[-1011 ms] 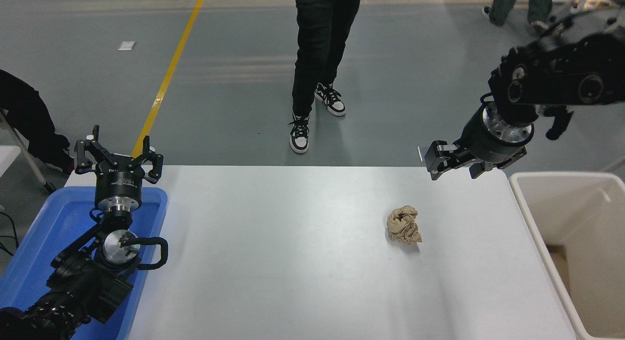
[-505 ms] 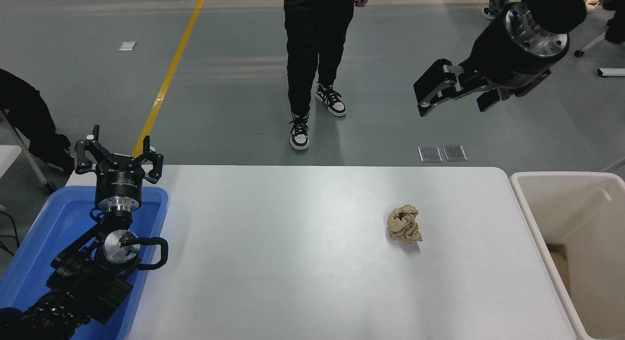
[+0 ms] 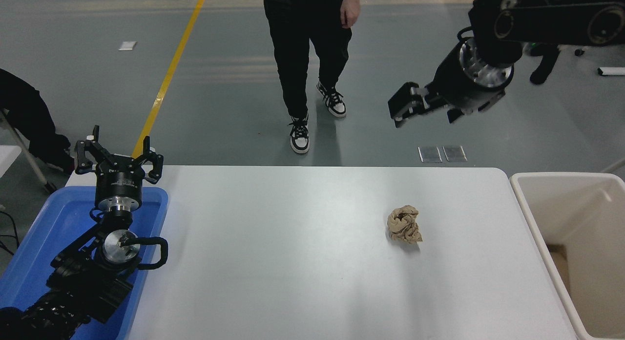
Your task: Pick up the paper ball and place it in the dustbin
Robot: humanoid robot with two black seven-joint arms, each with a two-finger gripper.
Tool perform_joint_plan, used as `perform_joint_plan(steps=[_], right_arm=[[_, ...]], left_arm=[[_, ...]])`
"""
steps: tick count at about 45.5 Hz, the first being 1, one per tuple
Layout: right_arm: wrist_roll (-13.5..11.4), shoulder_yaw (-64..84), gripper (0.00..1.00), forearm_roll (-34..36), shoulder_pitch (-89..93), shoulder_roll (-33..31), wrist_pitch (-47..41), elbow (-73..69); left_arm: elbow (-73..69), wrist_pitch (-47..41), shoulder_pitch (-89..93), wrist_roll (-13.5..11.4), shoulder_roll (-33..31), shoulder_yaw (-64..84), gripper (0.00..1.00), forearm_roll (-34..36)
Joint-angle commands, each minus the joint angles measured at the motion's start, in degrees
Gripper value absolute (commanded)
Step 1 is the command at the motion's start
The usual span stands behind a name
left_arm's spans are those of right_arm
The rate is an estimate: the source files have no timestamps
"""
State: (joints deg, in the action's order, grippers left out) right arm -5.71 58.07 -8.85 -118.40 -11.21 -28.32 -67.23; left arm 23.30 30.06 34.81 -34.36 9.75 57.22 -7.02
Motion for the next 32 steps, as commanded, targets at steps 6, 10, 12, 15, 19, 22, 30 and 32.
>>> perform_joint_plan(steps=[6, 10, 12, 15, 19, 22, 30, 32], right_arm=[[0.0, -2.6, 1.0, -4.9, 24.2, 2.4, 13.0, 9.6], [0.0, -3.0, 1.0, -7.8, 30.1, 3.1, 16.5, 11.9], [0.0, -3.4, 1.0, -9.0, 32.8, 3.7, 18.0, 13.3], [0.0, -4.5, 1.0, -10.1, 36.2, 4.2, 19.6, 15.5], [0.0, -6.5, 1.0, -10.2, 39.3, 5.1, 20.7, 17.8], [0.0, -8.2, 1.0, -10.2, 41.3, 5.6, 20.9, 19.3], [0.0, -11.0, 1.0, -10.5, 44.5, 6.3, 21.1, 21.8], [0.0, -11.8, 1.0, -10.5, 45.0, 6.3, 21.1, 22.0]], left_arm=[[0.0, 0.0, 0.0, 0.0, 0.0, 0.0, 0.99, 0.0], [0.0, 0.0, 0.0, 0.1, 0.0, 0.0, 0.99, 0.0], [0.0, 0.0, 0.0, 0.1, 0.0, 0.0, 0.99, 0.0], [0.0, 0.0, 0.0, 0.1, 0.0, 0.0, 0.99, 0.1], [0.0, 0.0, 0.0, 0.1, 0.0, 0.0, 0.99, 0.1], [0.0, 0.0, 0.0, 0.1, 0.0, 0.0, 0.99, 0.1], [0.0, 0.0, 0.0, 0.1, 0.0, 0.0, 0.99, 0.1], [0.0, 0.0, 0.0, 0.1, 0.0, 0.0, 0.99, 0.1]])
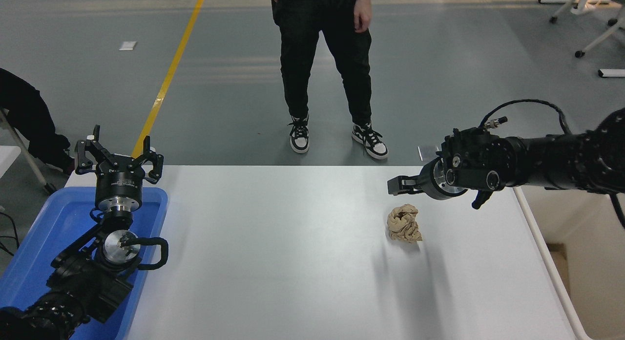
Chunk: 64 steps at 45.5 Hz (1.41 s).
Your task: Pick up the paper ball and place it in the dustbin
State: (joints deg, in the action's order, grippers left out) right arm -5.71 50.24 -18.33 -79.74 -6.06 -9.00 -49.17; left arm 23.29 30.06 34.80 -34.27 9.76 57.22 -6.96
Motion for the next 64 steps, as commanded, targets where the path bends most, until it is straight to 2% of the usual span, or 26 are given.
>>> perform_joint_plan(steps=[1, 28, 30, 34, 42, 43, 45, 52, 64], right_arm=[[0.0, -4.4, 1.0, -1.0, 6.8, 1.2, 1.8, 3.9], [-1.0, -5.6, 0.97, -3.6, 14.0, 4.4, 7.1, 9.1], [-1.4, -5.6, 0.9, -3.7, 14.1, 4.5, 7.5, 9.3], [-2.6, -5.6, 0.63, -3.7, 14.2, 4.6, 7.9, 9.8], [-4.1, -5.5, 0.39, -3.7, 14.2, 4.6, 7.5, 9.8], [-4.1, -5.5, 0.31, -3.7, 14.1, 4.6, 7.4, 9.7], [-4.1, -5.5, 0.01, -3.6, 13.7, 4.5, 7.1, 9.7], [-4.0, -4.4, 0.0, -3.3, 9.1, 3.2, 3.5, 7.3], [-3.9, 4.2, 0.0, -1.5, -9.1, -6.9, -0.9, -10.1]], left_arm=[[0.0, 0.0, 0.0, 0.0, 0.0, 0.0, 0.99, 0.0], [0.0, 0.0, 0.0, 0.0, 0.0, 0.0, 0.99, 0.0], [0.0, 0.0, 0.0, 0.0, 0.0, 0.0, 0.99, 0.0], [0.0, 0.0, 0.0, 0.0, 0.0, 0.0, 0.99, 0.0], [0.0, 0.0, 0.0, 0.0, 0.0, 0.0, 0.99, 0.0], [0.0, 0.0, 0.0, 0.0, 0.0, 0.0, 0.99, 0.0], [0.0, 0.0, 0.0, 0.0, 0.0, 0.0, 0.99, 0.0], [0.0, 0.0, 0.0, 0.0, 0.0, 0.0, 0.99, 0.0], [0.0, 0.0, 0.0, 0.0, 0.0, 0.0, 0.99, 0.0]])
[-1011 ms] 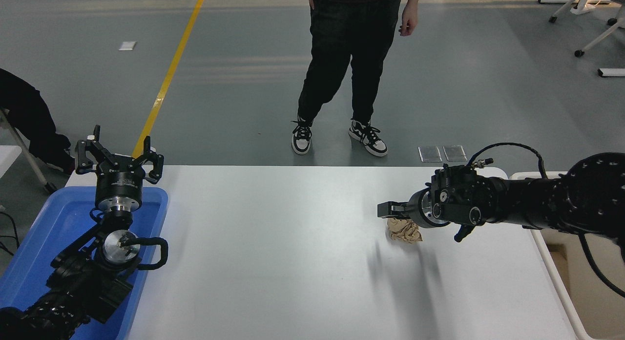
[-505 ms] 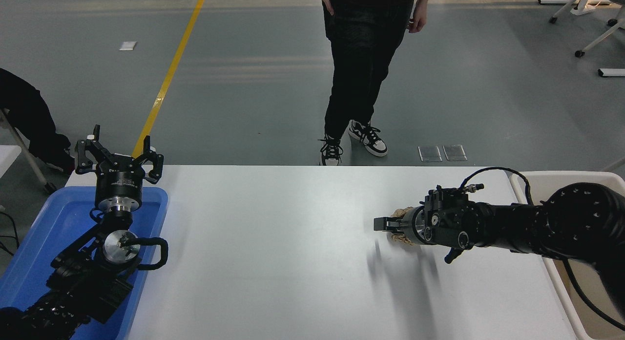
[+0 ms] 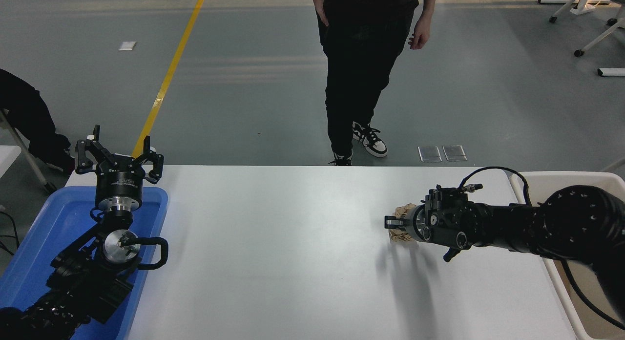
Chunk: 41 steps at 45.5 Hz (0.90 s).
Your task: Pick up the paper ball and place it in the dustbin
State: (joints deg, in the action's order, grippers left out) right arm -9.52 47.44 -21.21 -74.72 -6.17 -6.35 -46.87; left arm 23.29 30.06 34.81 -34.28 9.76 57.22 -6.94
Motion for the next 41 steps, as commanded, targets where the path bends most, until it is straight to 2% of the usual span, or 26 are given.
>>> perform_joint_plan(steps=[1, 12, 27, 41], right_arm=[[-0.1, 8.0, 0.0, 2.0, -16.2, -7.4, -4.1, -13.8], [0.6, 15.7, 0.0, 5.2, -40.7, -12.1, -11.0, -30.6], [0.6, 15.5, 0.0, 9.3, -58.8, -13.0, -26.8, -33.1], [0.6, 18.7, 0.0, 9.3, -62.1, -13.4, -27.9, -34.7]], left_arm=[[0.0, 0.0, 0.0, 0.0, 0.0, 0.0, 0.99, 0.0], [0.0, 0.0, 0.0, 0.0, 0.1, 0.0, 0.99, 0.0], [0.0, 0.0, -0.1, 0.0, 0.2, 0.0, 0.99, 0.1], [0.0, 0.0, -0.1, 0.0, 0.2, 0.1, 0.99, 0.1]])
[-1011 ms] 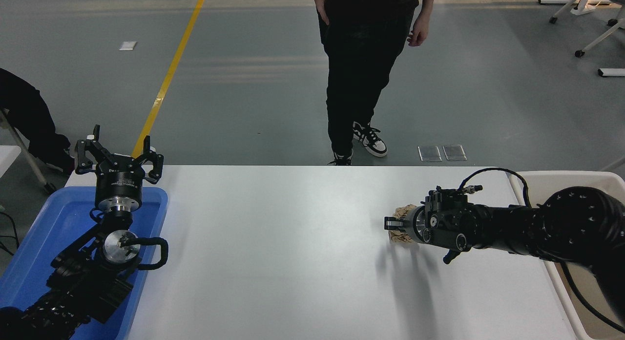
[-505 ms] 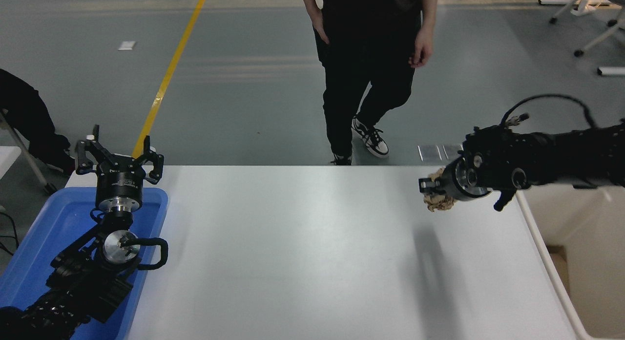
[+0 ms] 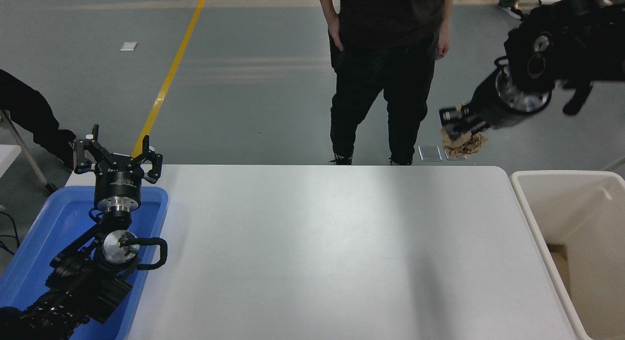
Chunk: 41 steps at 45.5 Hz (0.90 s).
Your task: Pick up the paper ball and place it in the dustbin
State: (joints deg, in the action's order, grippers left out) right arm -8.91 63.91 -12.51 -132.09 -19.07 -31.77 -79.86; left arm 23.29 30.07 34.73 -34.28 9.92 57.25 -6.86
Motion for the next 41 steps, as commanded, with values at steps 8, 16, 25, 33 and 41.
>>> perform_joint_plan(steps=[8, 16, 25, 33, 41], right_arm=[[0.0, 4.8, 0.0, 0.5, -4.8, -0.6, -2.6, -1.6], [0.1, 9.9, 0.0, -0.2, -4.4, -4.3, -2.6, -1.5], [2.8, 17.5, 0.0, -5.5, -3.8, -9.9, -2.2, -0.6], [4.8, 20.3, 0.0, -13.3, -0.3, -18.5, -1.9, 5.2], [6.2, 19.4, 0.0, -22.1, 6.1, -28.2, -1.6, 12.9]], left_arm=[[0.0, 0.0, 0.0, 0.0, 0.0, 0.0, 0.99, 0.0], [0.0, 0.0, 0.0, 0.0, 0.0, 0.0, 0.99, -0.1], [0.0, 0.0, 0.1, 0.0, 0.0, 0.0, 0.99, -0.2], [0.0, 0.0, 0.1, 0.0, 0.0, 0.0, 0.99, -0.2], [0.0, 0.0, 0.1, 0.0, -0.1, 0.0, 0.99, -0.2]])
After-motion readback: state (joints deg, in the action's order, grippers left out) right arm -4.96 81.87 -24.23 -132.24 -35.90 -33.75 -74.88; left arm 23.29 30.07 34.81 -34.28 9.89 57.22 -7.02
